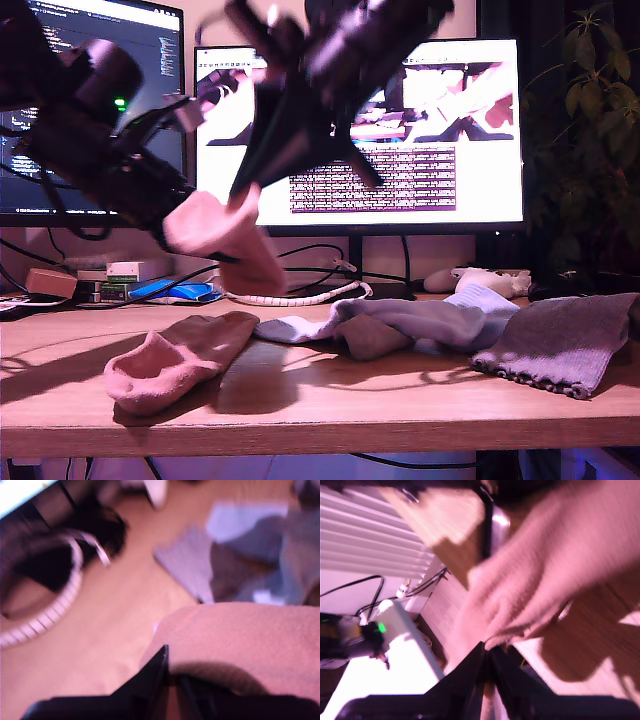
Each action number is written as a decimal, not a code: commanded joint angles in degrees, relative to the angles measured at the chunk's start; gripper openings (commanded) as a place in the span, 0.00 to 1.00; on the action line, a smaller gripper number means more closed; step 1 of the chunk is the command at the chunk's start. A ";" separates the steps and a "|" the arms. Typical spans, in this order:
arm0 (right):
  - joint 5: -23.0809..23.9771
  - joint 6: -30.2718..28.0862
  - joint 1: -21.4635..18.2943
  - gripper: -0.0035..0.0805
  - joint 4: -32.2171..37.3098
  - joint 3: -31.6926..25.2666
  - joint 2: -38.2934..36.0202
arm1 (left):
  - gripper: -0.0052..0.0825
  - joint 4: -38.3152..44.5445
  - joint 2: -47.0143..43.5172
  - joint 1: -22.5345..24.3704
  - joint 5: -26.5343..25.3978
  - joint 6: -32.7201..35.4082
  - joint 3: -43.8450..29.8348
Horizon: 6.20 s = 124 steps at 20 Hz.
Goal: Pair up the socks based on colour and pattern, by placing them on top of one another
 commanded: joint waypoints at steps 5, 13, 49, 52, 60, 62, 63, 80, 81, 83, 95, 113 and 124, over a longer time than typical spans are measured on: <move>-0.31 1.36 1.66 0.03 5.01 -1.64 3.21 | 0.03 -0.85 1.27 2.14 0.66 0.28 0.02; -0.70 2.84 3.58 0.03 8.83 -1.64 8.66 | 0.03 0.00 6.34 1.73 0.68 1.38 0.02; -1.16 6.23 3.45 0.45 11.96 -1.46 5.86 | 0.17 -5.75 -8.92 2.05 -8.81 -1.49 0.13; 1.27 5.09 2.10 0.47 8.83 -1.42 2.10 | 0.12 -7.72 -9.53 1.36 -8.46 -2.14 0.13; 9.40 -7.82 -3.15 0.46 -3.87 -1.42 -0.04 | 0.04 -16.22 -11.13 -3.02 -2.71 -5.88 0.13; 11.30 -7.91 -5.66 0.46 -5.20 -1.40 -0.15 | 0.04 -16.96 -11.13 -4.83 -1.86 -6.62 0.13; 11.63 -7.93 -7.17 0.46 -5.22 -1.42 -0.72 | 0.04 -16.96 -11.13 -5.84 -1.88 -6.86 0.13; 17.81 0.61 -25.55 0.46 2.91 -27.32 -22.23 | 0.04 -13.57 -11.08 -12.94 0.74 -7.15 0.13; 18.49 1.46 -26.38 0.46 3.45 -28.46 -22.23 | 0.04 -13.57 -11.08 -13.09 0.74 -7.76 0.13; 18.58 2.45 -28.04 0.46 4.35 -30.05 -22.23 | 0.04 -13.53 -11.06 -13.27 0.79 -7.93 0.13; 19.47 0.87 -30.71 0.46 -3.19 -30.16 -22.47 | 0.04 -7.98 -9.86 -14.91 2.40 -8.04 0.13; 19.78 2.69 -33.20 0.46 1.18 -30.25 -17.29 | 0.04 -8.20 -9.86 -15.02 2.40 -9.64 0.13; 12.74 5.57 -30.23 0.03 12.20 -30.23 -17.18 | 0.04 -7.39 -9.86 -15.15 2.40 -9.62 0.13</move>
